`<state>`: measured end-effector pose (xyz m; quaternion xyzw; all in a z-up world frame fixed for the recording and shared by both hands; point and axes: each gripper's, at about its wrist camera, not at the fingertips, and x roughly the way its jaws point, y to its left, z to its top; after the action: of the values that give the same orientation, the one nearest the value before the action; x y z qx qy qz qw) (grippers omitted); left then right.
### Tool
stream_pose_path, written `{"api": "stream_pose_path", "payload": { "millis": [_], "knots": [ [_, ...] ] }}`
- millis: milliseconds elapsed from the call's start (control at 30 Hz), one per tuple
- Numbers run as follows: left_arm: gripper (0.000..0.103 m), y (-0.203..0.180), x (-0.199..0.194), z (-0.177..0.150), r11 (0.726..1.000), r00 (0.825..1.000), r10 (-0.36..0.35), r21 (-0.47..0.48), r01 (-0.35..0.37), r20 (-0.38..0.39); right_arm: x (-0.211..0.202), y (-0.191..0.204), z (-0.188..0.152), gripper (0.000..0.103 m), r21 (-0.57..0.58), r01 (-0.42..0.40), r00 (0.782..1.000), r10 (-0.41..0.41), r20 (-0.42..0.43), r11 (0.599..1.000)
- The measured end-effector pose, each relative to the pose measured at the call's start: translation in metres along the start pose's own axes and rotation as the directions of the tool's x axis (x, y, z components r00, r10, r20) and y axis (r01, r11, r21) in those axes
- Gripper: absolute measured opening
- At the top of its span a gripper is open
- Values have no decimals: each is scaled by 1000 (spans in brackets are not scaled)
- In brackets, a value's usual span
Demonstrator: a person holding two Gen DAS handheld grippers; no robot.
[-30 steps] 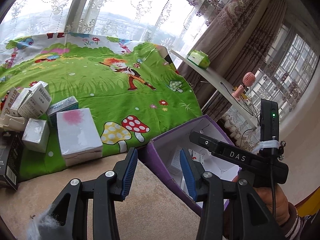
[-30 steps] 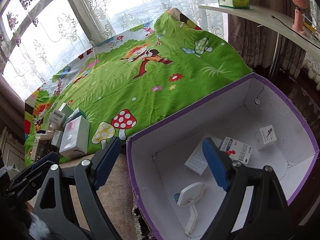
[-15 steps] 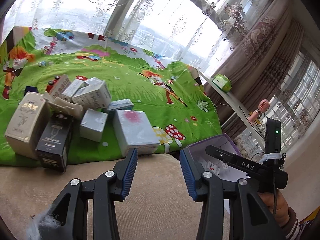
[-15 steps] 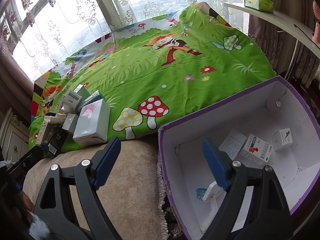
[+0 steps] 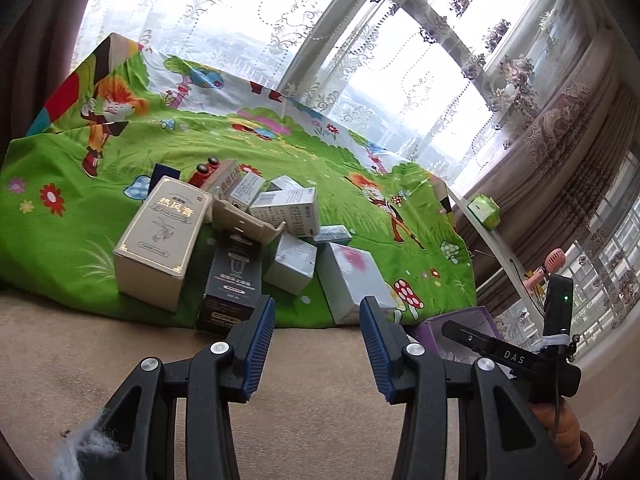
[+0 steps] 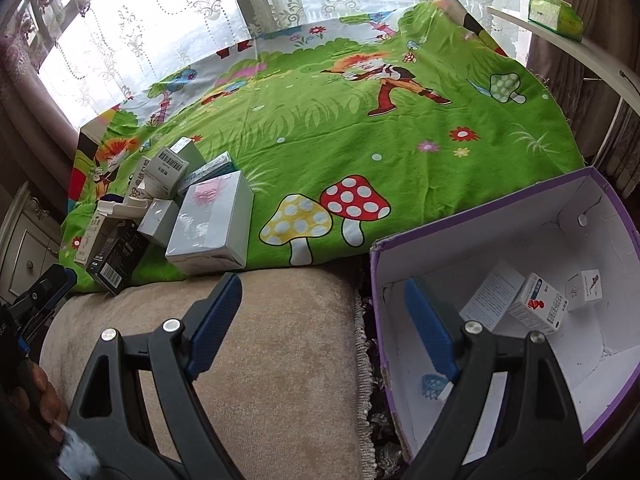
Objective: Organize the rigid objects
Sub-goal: 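Move both tools back over the remaining boxes on the sheet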
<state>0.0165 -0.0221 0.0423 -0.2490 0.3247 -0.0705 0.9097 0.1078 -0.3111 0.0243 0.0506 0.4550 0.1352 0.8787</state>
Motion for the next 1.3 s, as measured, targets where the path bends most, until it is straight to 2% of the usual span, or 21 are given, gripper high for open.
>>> {"api": "stream_pose_path", "payload": {
  "millis": [167,367,567,633,733,867,1000,1067,1133,1200,1300],
  "knots": [
    [46,5,-3,1,1000,1000,21,4,-22,12,5,13,2,86,-30,-6,1000,5,-11,1000],
    [46,6,-4,6,994,995,97,45,-99,34,13,35,6,86,-92,-12,1000,10,-21,996],
    [46,12,-2,9,994,994,106,33,-107,31,23,53,9,86,-137,-24,999,19,-36,990],
    [51,11,-1,14,992,993,113,45,-115,34,26,58,10,86,-150,-26,999,20,-41,988],
    [53,13,3,23,994,994,106,36,-107,32,30,64,13,86,-164,-32,999,25,-46,986],
    [53,21,13,34,995,995,95,-22,-95,19,32,75,19,86,-193,-34,999,29,-31,981],
    [53,22,21,44,993,993,119,-11,-119,26,34,88,30,86,-239,-28,1000,27,-6,971],
    [61,20,27,49,990,991,137,27,-137,9,35,97,36,89,-268,-41,999,45,8,962],
    [79,18,32,52,985,988,154,84,-153,-1,38,107,41,91,-300,-49,998,57,18,953],
    [84,14,36,55,976,988,152,159,-150,-5,43,115,47,92,-323,-55,998,65,19,945],
    [85,8,46,60,953,986,166,262,-153,-26,52,127,56,92,-364,-68,997,77,10,929]
  ]
}}
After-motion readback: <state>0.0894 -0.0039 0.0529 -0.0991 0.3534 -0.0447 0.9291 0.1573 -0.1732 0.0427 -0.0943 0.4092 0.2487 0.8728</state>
